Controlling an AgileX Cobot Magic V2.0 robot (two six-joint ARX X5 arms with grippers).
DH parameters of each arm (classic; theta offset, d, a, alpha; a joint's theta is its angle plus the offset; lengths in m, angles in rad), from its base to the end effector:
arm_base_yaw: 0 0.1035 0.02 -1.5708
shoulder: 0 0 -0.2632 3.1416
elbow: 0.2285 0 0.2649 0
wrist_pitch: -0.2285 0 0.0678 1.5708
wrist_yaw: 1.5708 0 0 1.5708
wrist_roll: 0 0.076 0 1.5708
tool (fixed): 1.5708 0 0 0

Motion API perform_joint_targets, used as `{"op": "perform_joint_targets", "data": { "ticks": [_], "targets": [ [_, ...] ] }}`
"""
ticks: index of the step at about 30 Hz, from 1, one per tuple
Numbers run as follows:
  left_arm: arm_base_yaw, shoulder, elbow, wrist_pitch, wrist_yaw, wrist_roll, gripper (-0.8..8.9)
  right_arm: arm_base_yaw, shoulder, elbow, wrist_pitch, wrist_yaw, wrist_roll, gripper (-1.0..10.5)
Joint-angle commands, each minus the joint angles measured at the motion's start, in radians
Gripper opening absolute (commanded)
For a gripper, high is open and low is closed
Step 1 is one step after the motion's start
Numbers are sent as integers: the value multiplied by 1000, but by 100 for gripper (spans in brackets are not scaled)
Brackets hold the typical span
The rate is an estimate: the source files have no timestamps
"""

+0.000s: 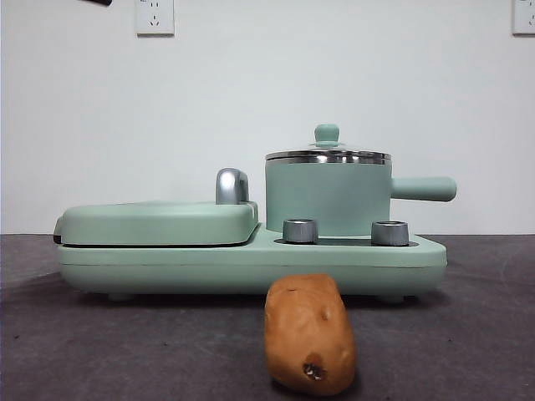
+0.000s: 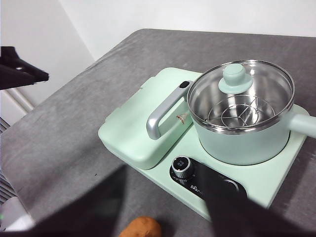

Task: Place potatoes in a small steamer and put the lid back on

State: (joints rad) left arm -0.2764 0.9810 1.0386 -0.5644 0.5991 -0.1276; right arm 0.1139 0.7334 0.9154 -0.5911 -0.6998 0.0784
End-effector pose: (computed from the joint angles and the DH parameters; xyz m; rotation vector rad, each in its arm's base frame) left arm 0.2210 -0.1072 0.3336 -0.2008 0.5707 -0.8228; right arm 0.1762 0.0694 0.3353 0.1945 0.4341 0.7865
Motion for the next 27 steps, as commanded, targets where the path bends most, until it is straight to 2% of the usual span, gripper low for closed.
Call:
{"op": "perform_joint_targets", "data": {
  "ticks": [1,4,18,27],
  "targets": [
    [-4,7,24,11,3,14,473,8,3,14,13,0,-8,410],
    [-4,7,24,8,3,7,572,10,4,14,13,0,-7,452],
    [-22,46,61,2,3,-23,566,10,3,14,13,0,11,451],
    [-84,283,317,-143,2,-22,565,10,3,14,13,-7,34,451]
  ]
}}
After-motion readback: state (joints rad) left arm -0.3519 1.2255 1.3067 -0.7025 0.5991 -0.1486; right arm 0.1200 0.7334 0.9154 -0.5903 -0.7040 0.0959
